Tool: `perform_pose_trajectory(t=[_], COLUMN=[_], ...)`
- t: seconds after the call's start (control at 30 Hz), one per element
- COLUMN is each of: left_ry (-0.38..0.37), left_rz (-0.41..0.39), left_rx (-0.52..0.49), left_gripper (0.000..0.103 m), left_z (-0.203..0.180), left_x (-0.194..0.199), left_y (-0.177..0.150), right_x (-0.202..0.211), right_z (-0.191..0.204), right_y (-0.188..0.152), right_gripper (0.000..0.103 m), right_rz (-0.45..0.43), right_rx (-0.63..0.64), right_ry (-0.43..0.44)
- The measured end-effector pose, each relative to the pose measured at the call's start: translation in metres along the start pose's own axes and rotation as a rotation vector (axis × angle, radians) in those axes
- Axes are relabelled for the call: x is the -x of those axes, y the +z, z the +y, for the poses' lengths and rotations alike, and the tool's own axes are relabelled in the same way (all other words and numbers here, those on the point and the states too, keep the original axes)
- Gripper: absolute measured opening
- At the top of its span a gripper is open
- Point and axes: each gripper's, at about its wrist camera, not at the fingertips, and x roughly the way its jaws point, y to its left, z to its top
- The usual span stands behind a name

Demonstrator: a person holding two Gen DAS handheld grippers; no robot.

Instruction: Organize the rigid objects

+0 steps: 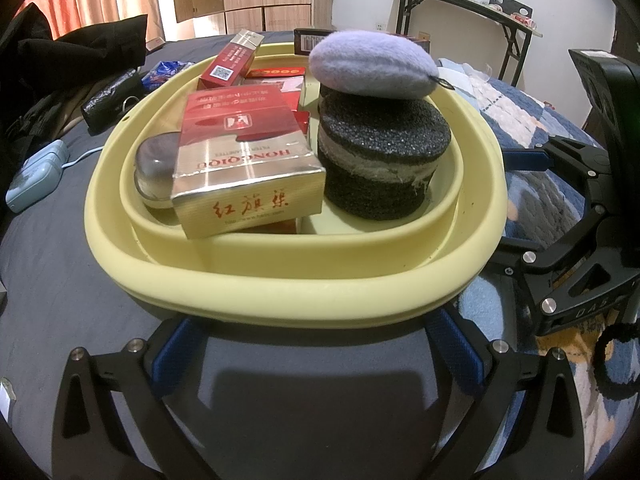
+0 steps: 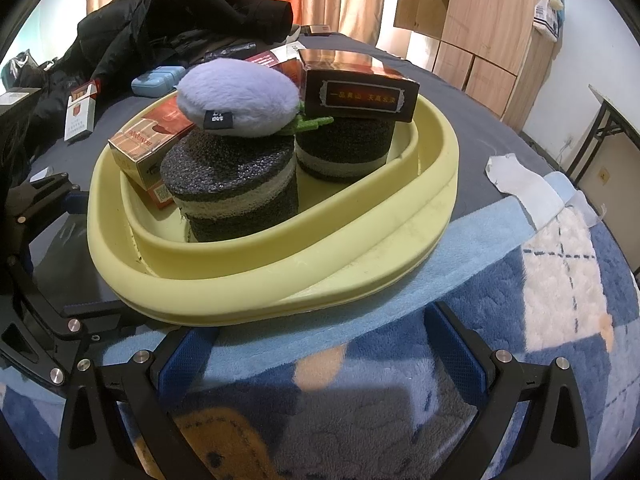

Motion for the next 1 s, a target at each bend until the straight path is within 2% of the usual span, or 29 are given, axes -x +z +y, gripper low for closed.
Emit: perform_pose_trajectory(t=[0.53, 0.63, 0.8, 1.0], left_ry=[0.002, -0.002, 0.001, 0.001], left_rz=[0.002, 0.0, 0.003, 0.002], left_rx=[-0.002, 0.0, -0.001, -0.001], left_gripper=[0.103, 0.103, 0.103, 0.103], left_z=[0.004, 0.003, -0.001, -0.005], left_x=[0.005, 0.005, -0.002, -0.007], left_y=[-0.005, -0.004, 0.005, 0.011], right_x=[0.001, 0.002, -0.001, 0.0], right_z=[-0.011, -0.004, -0.01, -0.005], right_y=[0.0, -0.001, 0.0, 0.0], right_gripper=[0.103, 0.103, 0.103, 0.103], right_rz=[0.001, -0.002, 0.001, -0.002], right_rx=[-0.011, 0.004, -0.014, 0.003], right_ry=[0.015, -0.005, 0.02, -0.003])
